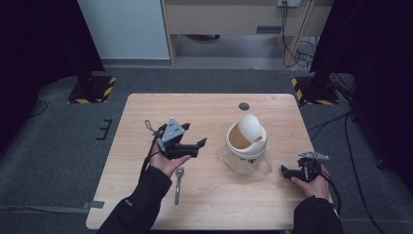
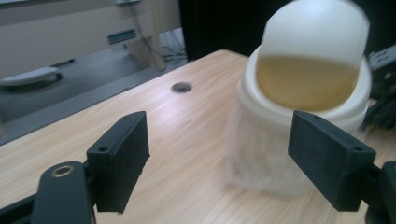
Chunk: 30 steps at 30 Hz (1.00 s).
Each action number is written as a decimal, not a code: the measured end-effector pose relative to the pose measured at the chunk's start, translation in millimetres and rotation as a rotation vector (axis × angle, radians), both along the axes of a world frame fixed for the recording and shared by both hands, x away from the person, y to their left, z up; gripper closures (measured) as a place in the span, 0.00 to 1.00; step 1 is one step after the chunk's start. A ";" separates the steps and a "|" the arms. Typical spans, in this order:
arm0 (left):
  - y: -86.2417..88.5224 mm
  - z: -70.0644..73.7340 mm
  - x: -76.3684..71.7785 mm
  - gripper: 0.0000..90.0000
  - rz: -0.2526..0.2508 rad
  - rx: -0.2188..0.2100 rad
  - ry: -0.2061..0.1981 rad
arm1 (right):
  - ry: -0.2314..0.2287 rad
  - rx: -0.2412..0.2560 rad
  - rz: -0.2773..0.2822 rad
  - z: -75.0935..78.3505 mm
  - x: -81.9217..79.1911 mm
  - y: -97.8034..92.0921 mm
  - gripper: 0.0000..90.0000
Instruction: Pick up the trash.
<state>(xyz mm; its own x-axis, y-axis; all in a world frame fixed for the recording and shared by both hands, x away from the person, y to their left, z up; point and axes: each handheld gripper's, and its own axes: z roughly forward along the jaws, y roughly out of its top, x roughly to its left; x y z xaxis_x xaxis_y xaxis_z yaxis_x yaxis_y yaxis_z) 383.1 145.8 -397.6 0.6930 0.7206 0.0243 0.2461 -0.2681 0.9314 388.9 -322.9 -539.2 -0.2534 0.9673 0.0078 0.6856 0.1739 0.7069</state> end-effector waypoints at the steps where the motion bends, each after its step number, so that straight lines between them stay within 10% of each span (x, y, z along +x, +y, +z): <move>1: 8.6 -2.8 -4.2 0.22 0.012 0.006 0.005 | 0.000 0.000 0.000 0.0 0.0 0.0 0.01; 11: 62.4 -50.2 -38.0 0.23 0.163 0.017 0.172 | 0.000 -0.001 0.003 0.0 -0.1 -0.1 0.01; 30: 34.6 -119.3 -47.0 0.30 0.158 0.183 0.422 | 0.000 0.002 0.008 0.0 -0.4 0.7 0.01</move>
